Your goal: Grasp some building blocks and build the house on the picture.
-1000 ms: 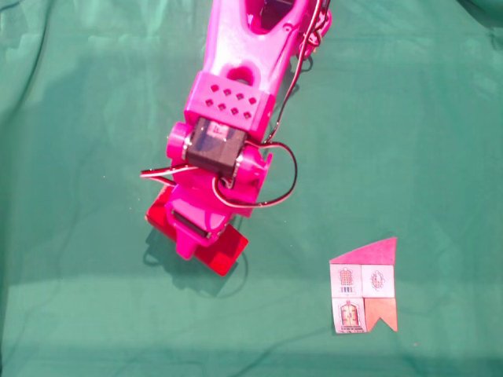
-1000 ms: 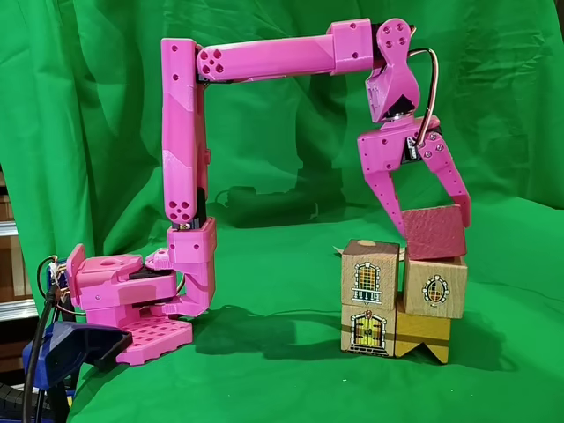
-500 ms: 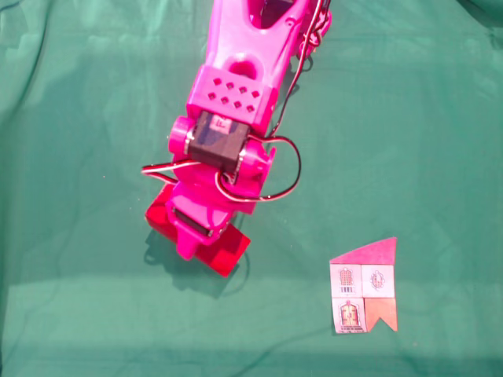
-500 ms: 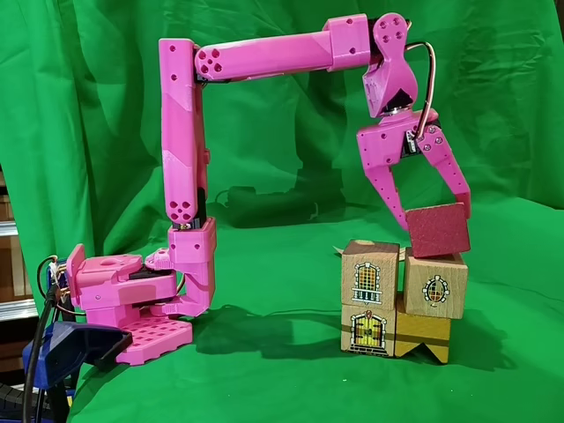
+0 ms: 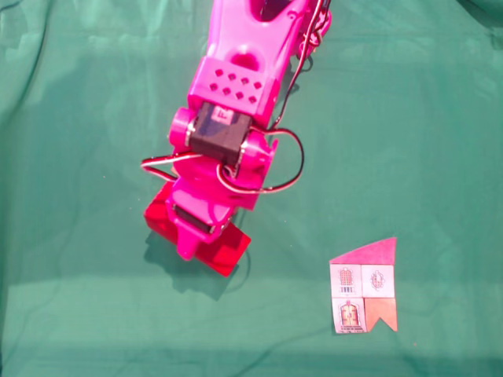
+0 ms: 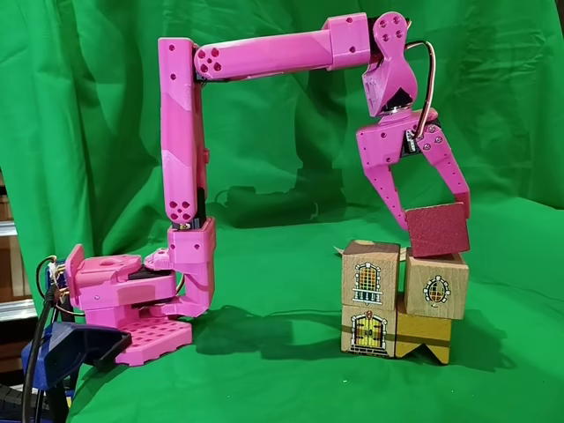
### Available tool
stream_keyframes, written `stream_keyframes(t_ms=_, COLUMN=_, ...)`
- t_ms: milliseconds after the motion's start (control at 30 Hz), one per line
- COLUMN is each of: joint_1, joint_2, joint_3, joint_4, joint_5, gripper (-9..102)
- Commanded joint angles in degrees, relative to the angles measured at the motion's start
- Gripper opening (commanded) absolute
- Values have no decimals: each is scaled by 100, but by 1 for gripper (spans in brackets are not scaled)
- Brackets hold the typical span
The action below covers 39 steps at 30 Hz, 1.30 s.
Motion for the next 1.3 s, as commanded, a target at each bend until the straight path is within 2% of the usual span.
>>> stream_keyframes(t_ms=0, joint_1=0, joint_2=334, joint_3=-132, joint_4=26, joint_5=-290, gripper=19)
stream_keyframes(t_ms=533, joint_1=62, joint_2=844, joint_3=-123, joint_4=53, joint_5=-2250, gripper=19)
stream_keyframes(t_ms=867, joint_1=79, joint_2=984, joint_3=-141, joint_4=1099, joint_5=-3718, gripper=19)
stream_keyframes(t_ms=1267, joint_1=105, joint_2=1257, joint_3=-141, joint_4=1169, joint_5=-5300, gripper=19)
